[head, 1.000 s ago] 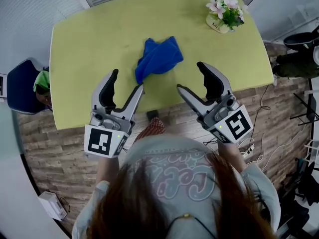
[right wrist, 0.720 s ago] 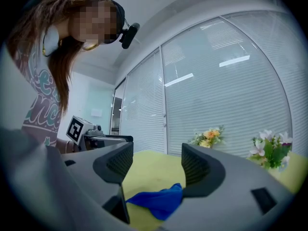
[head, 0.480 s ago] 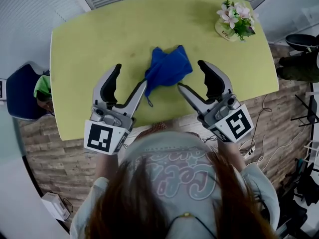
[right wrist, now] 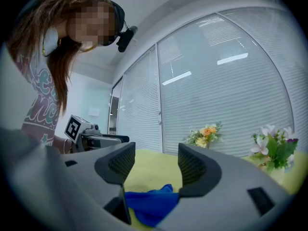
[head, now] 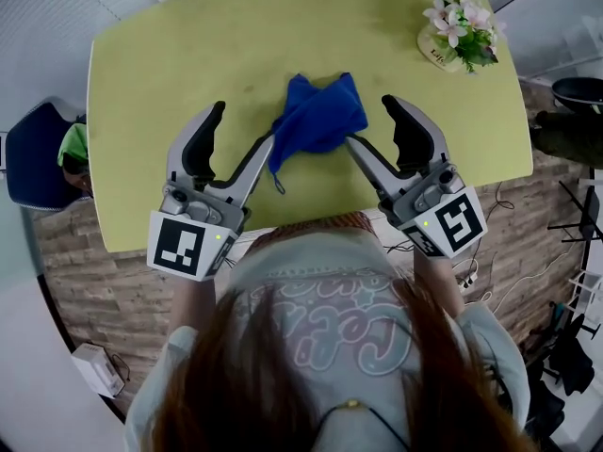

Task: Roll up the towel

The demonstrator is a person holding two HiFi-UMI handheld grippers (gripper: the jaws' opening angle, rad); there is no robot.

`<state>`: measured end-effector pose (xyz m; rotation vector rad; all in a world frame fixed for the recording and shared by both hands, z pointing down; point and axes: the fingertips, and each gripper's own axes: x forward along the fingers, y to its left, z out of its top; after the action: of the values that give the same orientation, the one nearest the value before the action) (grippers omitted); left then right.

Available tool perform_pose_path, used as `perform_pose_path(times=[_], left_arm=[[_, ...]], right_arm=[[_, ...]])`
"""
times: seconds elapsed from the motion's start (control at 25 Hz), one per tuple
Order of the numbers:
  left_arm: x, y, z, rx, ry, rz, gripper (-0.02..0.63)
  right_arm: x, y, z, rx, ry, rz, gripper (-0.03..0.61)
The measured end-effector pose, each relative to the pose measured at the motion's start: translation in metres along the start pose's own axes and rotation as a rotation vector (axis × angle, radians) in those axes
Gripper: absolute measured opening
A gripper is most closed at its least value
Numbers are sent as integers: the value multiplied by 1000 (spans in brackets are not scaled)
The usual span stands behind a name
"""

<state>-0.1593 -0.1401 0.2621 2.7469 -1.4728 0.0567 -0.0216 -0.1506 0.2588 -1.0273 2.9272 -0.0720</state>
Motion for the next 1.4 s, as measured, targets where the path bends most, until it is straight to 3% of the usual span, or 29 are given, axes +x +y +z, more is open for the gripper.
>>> perform_pose_path(times=[0.32, 0.56, 0.72, 0.92, 1.2, 1.4], left_arm=[[7, -7, 4, 39, 4, 87, 284], [13, -18, 5, 39, 9, 144, 284], [12, -29, -4, 58, 43, 179, 284], [8, -30, -25, 23, 72, 249, 284], [-2, -40, -70, -2, 197, 336, 284], [-5, -49, -84, 35, 250, 312, 284]], right_arm=[[0, -14, 1, 26, 5, 122, 267], [-4, -41, -9, -43, 66, 207, 241], [-4, -59, -21, -139, 113, 246, 224], [6, -82, -58, -291, 224, 283, 209], [21, -104, -96, -341, 320, 361, 206], [30, -115, -131, -474, 384, 428, 196]])
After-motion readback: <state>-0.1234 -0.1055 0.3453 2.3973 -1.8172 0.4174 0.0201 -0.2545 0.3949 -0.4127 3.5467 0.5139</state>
